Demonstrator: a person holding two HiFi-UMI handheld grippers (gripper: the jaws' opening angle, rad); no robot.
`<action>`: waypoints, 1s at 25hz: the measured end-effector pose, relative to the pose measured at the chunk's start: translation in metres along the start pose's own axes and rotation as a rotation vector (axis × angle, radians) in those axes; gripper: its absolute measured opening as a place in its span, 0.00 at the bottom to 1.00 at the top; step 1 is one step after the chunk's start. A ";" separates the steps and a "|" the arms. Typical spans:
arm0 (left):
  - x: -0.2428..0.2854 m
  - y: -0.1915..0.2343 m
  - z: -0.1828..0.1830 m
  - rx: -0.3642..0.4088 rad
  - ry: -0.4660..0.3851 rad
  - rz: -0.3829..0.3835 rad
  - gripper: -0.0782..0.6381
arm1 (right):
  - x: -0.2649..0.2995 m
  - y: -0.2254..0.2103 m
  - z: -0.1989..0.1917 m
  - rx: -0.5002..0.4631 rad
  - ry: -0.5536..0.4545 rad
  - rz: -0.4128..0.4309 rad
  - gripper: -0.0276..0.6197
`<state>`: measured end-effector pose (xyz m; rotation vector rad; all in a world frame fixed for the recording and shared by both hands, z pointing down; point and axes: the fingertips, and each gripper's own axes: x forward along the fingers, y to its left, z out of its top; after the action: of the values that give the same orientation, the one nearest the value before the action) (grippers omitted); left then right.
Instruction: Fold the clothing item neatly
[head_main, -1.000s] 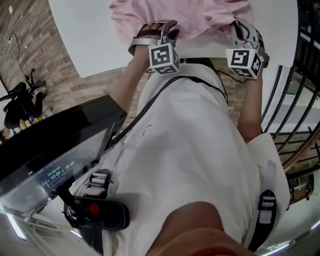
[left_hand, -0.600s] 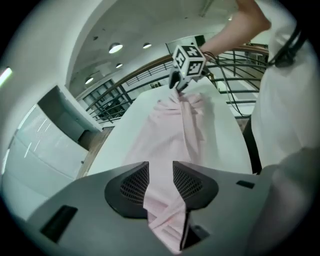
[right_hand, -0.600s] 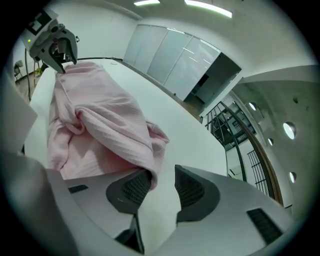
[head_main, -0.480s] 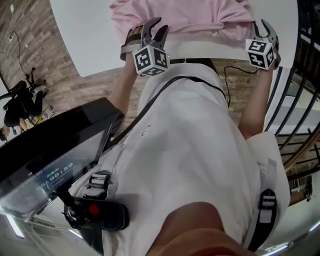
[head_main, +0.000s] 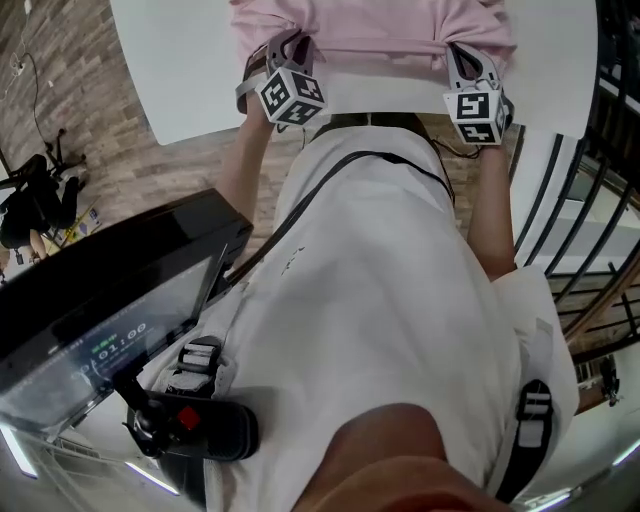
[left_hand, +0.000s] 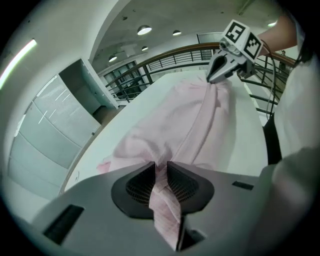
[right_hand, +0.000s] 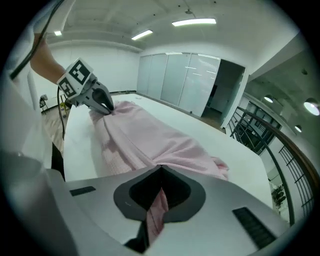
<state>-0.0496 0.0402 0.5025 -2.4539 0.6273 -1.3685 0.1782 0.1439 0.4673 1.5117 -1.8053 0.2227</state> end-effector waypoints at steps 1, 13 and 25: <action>0.008 0.006 -0.002 -0.009 0.006 -0.004 0.22 | 0.008 0.002 -0.005 0.003 0.019 0.002 0.05; -0.003 -0.001 0.040 -0.014 -0.150 -0.025 0.11 | -0.001 -0.017 0.009 0.115 -0.076 -0.054 0.05; -0.004 -0.016 0.085 -0.182 -0.287 -0.094 0.11 | 0.000 0.006 0.045 0.295 -0.225 0.019 0.05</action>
<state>0.0247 0.0573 0.4623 -2.7865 0.5962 -0.9979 0.1532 0.1196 0.4379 1.7842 -2.0337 0.3530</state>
